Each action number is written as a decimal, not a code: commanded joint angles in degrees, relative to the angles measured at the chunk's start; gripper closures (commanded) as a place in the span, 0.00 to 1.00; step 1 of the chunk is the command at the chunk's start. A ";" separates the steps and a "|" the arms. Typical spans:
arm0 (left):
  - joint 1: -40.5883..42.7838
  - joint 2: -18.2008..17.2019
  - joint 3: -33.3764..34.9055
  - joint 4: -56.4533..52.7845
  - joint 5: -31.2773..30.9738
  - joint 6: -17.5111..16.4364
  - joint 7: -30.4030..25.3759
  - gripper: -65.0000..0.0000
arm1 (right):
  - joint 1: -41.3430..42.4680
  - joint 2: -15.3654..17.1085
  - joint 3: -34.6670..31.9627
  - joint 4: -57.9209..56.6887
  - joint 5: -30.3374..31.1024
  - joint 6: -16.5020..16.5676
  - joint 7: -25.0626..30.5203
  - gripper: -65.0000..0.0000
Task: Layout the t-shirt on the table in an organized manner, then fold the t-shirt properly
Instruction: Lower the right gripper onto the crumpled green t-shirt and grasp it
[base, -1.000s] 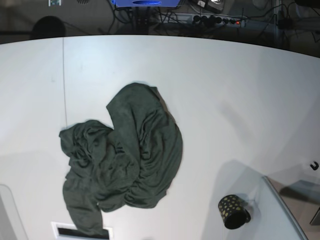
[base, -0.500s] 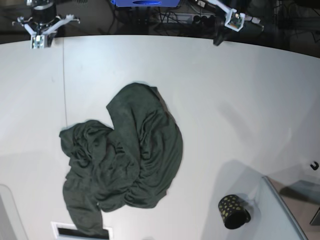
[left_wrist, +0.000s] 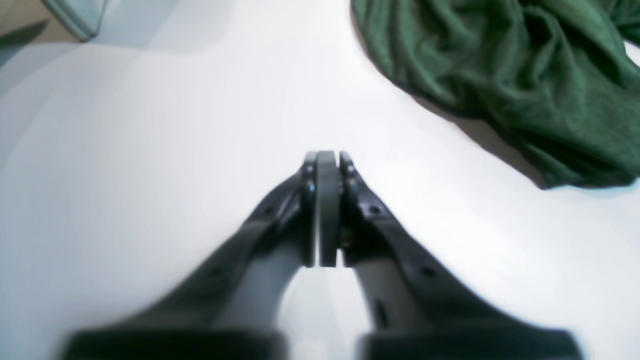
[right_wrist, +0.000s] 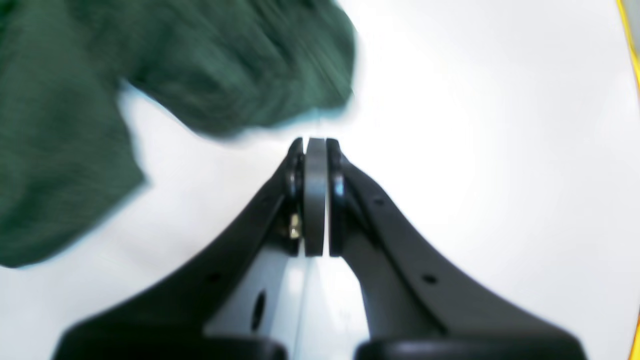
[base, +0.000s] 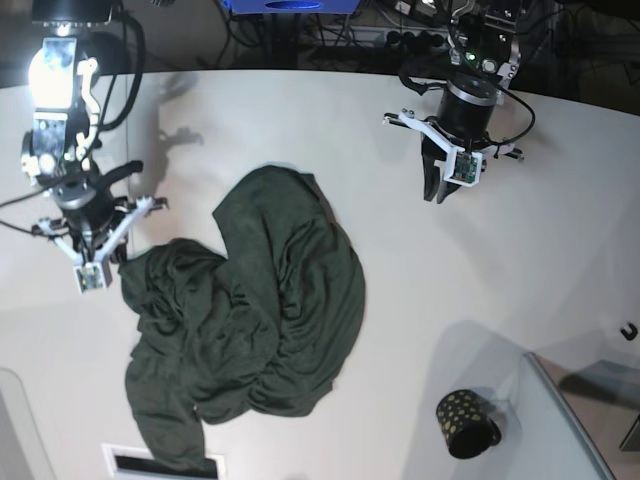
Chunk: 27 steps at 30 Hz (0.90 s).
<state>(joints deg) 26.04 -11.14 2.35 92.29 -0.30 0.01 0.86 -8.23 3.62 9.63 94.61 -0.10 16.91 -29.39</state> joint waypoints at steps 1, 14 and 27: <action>-0.06 -0.34 -0.28 0.94 -0.10 0.30 -1.43 0.78 | 2.91 0.29 0.00 -0.41 -0.03 -0.07 0.16 0.98; 0.29 -0.60 -0.55 0.41 -0.19 0.30 -1.70 0.55 | 17.06 -1.20 -13.45 -18.34 -0.03 -0.07 0.07 0.41; 0.20 -0.60 -0.55 -0.82 -0.19 0.30 -1.43 0.55 | 23.31 -1.38 -13.63 -34.87 -0.12 -0.07 8.95 0.54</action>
<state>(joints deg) 26.20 -11.44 1.91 90.76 -0.32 -0.01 0.73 13.67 2.02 -4.10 58.76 -0.43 16.78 -21.63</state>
